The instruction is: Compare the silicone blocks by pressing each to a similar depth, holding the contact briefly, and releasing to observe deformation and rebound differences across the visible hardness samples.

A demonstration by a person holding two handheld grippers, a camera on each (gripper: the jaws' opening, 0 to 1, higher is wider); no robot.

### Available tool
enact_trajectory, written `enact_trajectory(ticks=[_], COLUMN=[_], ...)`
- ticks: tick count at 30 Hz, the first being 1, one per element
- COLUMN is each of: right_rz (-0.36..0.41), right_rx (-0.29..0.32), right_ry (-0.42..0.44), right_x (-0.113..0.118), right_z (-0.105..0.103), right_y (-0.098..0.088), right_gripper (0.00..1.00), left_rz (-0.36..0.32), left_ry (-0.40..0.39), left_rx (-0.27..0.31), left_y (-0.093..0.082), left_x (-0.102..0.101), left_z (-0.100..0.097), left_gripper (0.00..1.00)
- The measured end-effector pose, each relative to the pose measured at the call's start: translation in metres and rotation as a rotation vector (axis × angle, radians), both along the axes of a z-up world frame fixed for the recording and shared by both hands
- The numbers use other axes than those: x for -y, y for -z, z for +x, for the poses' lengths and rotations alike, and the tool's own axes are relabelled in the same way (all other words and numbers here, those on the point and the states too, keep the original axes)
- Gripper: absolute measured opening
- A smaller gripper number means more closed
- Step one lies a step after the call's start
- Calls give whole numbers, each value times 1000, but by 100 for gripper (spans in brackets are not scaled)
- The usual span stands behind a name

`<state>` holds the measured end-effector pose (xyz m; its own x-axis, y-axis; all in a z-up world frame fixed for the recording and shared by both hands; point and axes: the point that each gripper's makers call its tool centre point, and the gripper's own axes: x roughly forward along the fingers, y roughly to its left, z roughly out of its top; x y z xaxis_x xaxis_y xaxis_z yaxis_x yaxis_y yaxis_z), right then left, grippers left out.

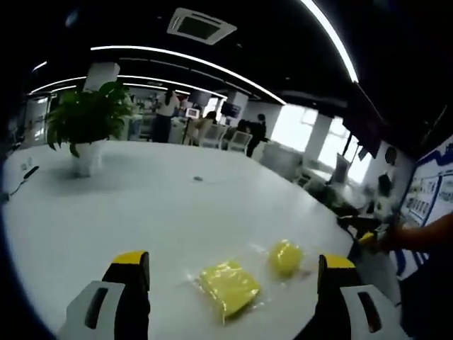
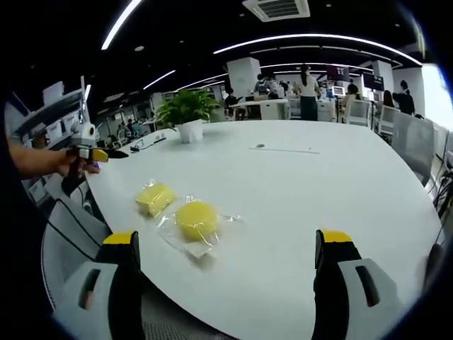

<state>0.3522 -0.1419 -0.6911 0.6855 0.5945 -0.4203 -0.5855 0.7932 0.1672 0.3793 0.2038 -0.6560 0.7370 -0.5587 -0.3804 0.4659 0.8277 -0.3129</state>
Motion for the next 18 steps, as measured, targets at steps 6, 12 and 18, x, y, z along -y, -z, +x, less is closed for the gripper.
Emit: enact_trajectory(ticks=[6, 12, 18], right_rz=[9, 12, 18], right_rx=[-4, -9, -8], right_ry=[14, 11, 11], right_x=[6, 5, 6], right_z=[0, -1, -1], right_y=[-1, -1, 0], right_gripper=[96, 96, 96], left_rz=[-38, -42, -68], left_ry=[11, 49, 82], left_rx=[-36, -81, -108], left_y=[-5, -2, -4], left_x=[23, 45, 67], left_z=[13, 25, 36], left_gripper=[100, 100, 100])
